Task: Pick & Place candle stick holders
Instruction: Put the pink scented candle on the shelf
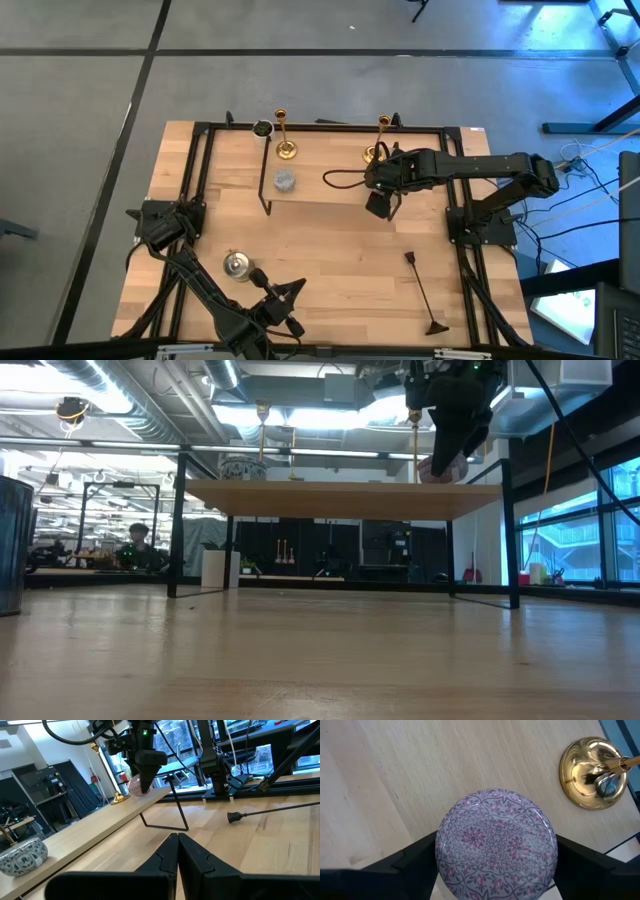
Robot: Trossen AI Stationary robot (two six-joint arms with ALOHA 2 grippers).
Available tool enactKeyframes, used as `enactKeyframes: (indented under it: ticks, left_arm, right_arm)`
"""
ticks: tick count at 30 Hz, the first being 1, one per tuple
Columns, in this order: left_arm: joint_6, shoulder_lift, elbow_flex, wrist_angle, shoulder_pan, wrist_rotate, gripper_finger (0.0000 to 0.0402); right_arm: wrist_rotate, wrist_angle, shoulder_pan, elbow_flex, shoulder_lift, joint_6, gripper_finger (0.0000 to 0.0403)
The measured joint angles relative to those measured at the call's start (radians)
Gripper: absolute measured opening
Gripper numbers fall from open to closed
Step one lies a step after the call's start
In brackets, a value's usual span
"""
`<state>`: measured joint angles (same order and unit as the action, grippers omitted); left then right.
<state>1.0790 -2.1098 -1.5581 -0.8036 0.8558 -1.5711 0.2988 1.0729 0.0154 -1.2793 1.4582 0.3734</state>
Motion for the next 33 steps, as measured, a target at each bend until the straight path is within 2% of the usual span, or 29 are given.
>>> enactKeyframes:
  ticks: [9, 13, 21, 33]
  left_arm:
    - [0.000, 0.000, 0.000, 0.000, 0.000, 0.000, 0.0006]
    - [0.000, 0.000, 0.000, 0.000, 0.000, 0.000, 0.0006]
    - [0.000, 0.000, 0.000, 0.000, 0.000, 0.000, 0.0006]
    - [0.000, 0.000, 0.000, 0.000, 0.000, 0.000, 0.0006]
  right_arm:
    - [-0.022, -0.002, 0.000, 0.000, 0.000, -0.014, 0.0374]
    - [0.006, -0.015, 0.000, 0.000, 0.000, -0.018, 0.0394]
    - [0.041, -0.073, 0.000, 0.000, 0.000, -0.027, 0.0399]
    - [0.067, -0.201, 0.000, 0.000, 0.000, -0.147, 0.0399]
